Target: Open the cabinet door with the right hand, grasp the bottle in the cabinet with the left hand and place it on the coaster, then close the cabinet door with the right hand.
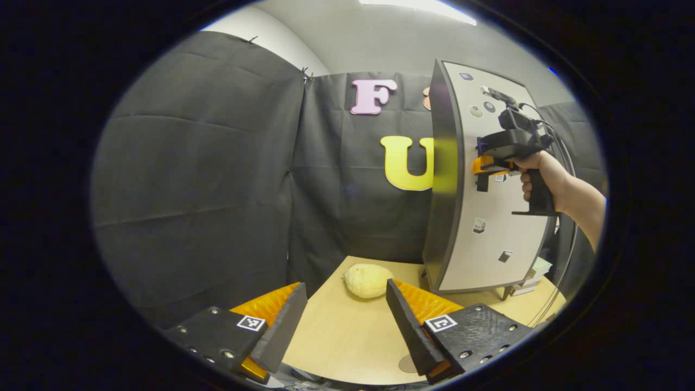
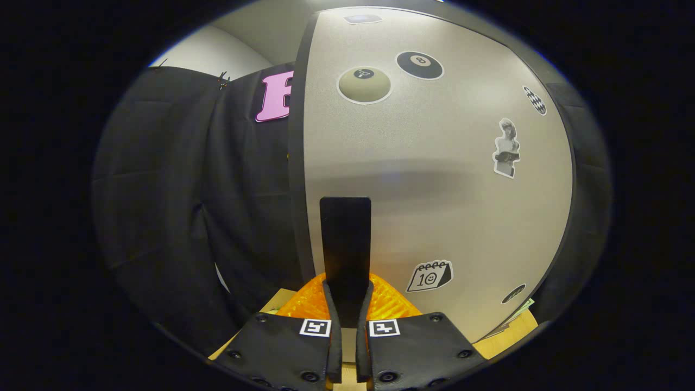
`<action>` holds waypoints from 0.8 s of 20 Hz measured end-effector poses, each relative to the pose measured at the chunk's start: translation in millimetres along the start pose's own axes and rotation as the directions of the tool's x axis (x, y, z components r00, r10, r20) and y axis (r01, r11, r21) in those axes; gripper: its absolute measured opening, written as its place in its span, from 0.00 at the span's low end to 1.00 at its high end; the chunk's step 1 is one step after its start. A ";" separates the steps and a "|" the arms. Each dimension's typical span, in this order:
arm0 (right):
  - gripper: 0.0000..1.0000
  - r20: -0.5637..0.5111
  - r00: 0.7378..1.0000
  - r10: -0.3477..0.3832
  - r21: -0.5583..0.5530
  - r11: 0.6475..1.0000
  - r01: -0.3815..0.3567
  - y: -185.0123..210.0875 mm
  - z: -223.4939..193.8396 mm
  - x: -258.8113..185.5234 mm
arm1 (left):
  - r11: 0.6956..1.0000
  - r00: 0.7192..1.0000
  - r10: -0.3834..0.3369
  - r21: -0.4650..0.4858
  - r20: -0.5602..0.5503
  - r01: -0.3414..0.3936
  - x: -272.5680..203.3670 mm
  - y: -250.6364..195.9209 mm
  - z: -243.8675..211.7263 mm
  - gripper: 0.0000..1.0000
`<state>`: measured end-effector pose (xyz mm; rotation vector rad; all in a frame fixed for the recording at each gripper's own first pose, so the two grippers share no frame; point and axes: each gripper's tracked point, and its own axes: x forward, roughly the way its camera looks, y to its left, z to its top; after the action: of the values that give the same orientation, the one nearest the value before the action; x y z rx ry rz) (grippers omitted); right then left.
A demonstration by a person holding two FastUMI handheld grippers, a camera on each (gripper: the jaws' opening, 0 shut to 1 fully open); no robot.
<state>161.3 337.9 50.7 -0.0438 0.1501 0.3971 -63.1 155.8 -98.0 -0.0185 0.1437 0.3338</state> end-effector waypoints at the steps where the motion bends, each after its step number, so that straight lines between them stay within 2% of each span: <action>1: 0.12 -0.001 1.000 0.008 0.000 1.000 -0.008 -0.2 -0.7 -3.9 | 1.000 1.000 0.001 -0.003 -0.002 -0.001 -0.7 -0.6 -1.2 0.88; 2: 0.12 0.004 1.000 0.015 0.004 1.000 -0.015 0.5 -0.2 -6.6 | 1.000 1.000 0.002 -0.004 -0.003 -0.002 -1.1 -2.1 -1.0 0.90; 5: 0.09 0.011 0.999 0.049 0.004 0.999 -0.049 2.9 -1.8 -19.6 | 1.000 1.000 0.000 0.006 -0.006 0.000 -6.6 -6.4 -1.3 0.88; 6: 0.12 0.010 0.998 0.064 0.014 0.998 -0.064 3.3 -1.6 -24.0 | 1.000 1.000 -0.002 0.009 -0.007 0.002 -12.7 -10.0 -1.6 0.88; 7: 0.12 0.011 0.997 0.079 0.024 0.997 -0.079 4.0 -1.5 -26.9 | 1.000 1.000 -0.004 0.012 -0.006 0.004 -18.4 -13.0 -2.6 0.90; 16: 0.11 0.025 0.982 0.185 0.009 0.983 -0.185 -0.7 -5.9 -70.7 | 0.999 0.999 -0.032 0.040 0.004 0.032 -35.3 -42.5 5.7 0.88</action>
<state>96.3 309.9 55.8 -0.0138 0.1333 0.5821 -81.4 104.4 -87.5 0.0192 0.1448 0.2990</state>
